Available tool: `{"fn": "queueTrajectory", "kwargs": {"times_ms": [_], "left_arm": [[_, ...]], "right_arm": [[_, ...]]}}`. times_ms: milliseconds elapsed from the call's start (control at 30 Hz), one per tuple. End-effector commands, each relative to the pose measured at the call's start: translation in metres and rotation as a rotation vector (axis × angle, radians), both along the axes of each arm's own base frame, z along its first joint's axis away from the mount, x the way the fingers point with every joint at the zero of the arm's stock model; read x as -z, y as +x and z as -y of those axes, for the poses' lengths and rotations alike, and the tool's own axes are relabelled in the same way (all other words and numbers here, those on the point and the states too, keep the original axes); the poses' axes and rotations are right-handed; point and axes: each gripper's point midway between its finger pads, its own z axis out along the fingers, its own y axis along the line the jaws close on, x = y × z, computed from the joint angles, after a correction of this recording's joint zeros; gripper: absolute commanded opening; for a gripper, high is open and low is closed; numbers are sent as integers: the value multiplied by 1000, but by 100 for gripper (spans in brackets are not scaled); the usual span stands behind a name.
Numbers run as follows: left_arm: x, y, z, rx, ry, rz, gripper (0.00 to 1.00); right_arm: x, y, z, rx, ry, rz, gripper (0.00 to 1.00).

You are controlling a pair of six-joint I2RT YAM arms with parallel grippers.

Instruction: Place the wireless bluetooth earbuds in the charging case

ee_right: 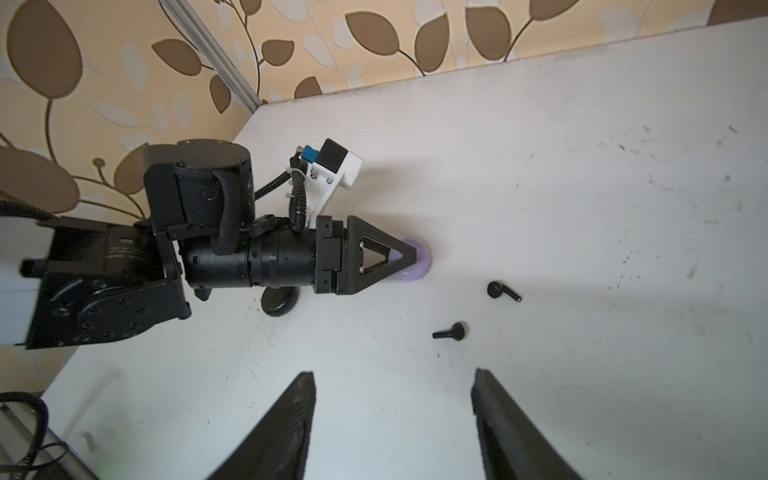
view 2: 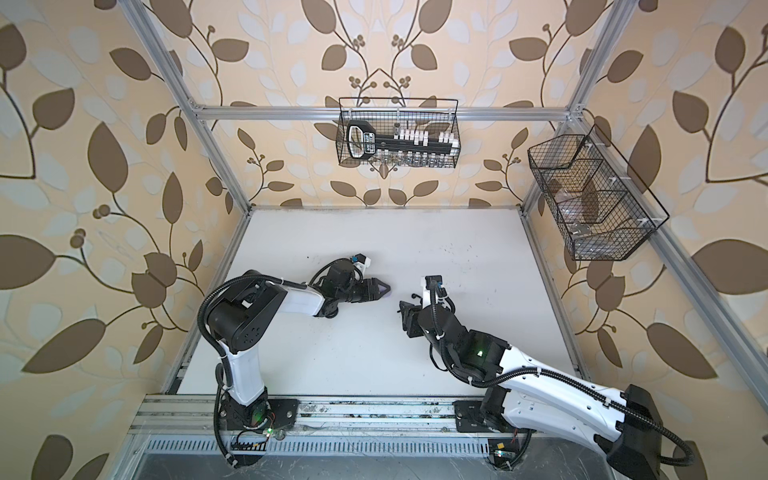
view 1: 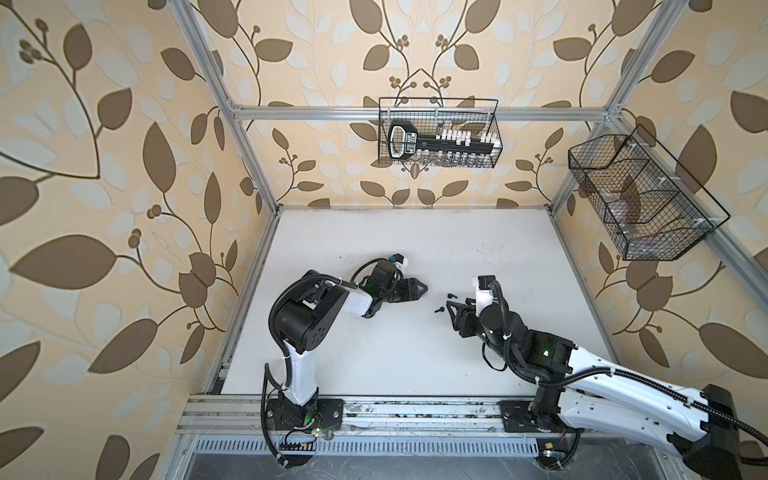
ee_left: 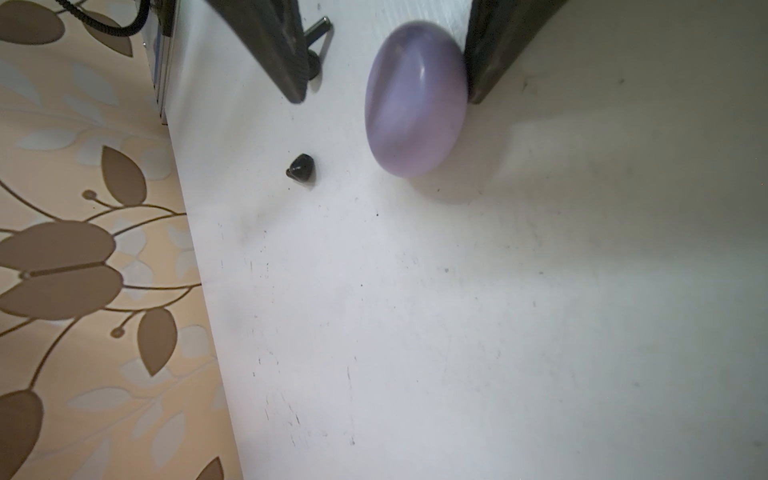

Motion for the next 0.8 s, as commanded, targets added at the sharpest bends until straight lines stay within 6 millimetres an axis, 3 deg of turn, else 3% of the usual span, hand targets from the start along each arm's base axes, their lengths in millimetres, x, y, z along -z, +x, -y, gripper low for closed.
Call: {"fn": "queueTrajectory", "kwargs": {"times_ms": [0,100,233,300,367,400,467,567,767], "left_arm": [[-42,0,-11,-1,8,119,68],[-67,-3,-32,-30,-24,163,73],[-91,-3,-89,-163,-38,154,76],[-98,2,-142,-386,47,115,78],[-106,-1,-212,-685,193,56,87],[-115,-8,-233,-748,267,70,98],[-130,-25,-271,-873,403,154,99],[-131,-38,-292,-970,383,216,99],[-128,-74,-339,-1130,264,131,99]], "right_arm": [[-26,4,-2,-6,22,89,69],[-34,8,-3,10,22,142,71],[-33,9,-28,-23,-8,154,74],[-22,8,-49,-65,-26,113,76],[-6,10,-73,-99,-34,72,78],[0,11,-83,-108,-45,52,78],[15,15,-104,-98,-79,-1,78],[38,19,-141,-108,-127,-74,79],[80,32,-208,-123,-222,-167,79]]}}
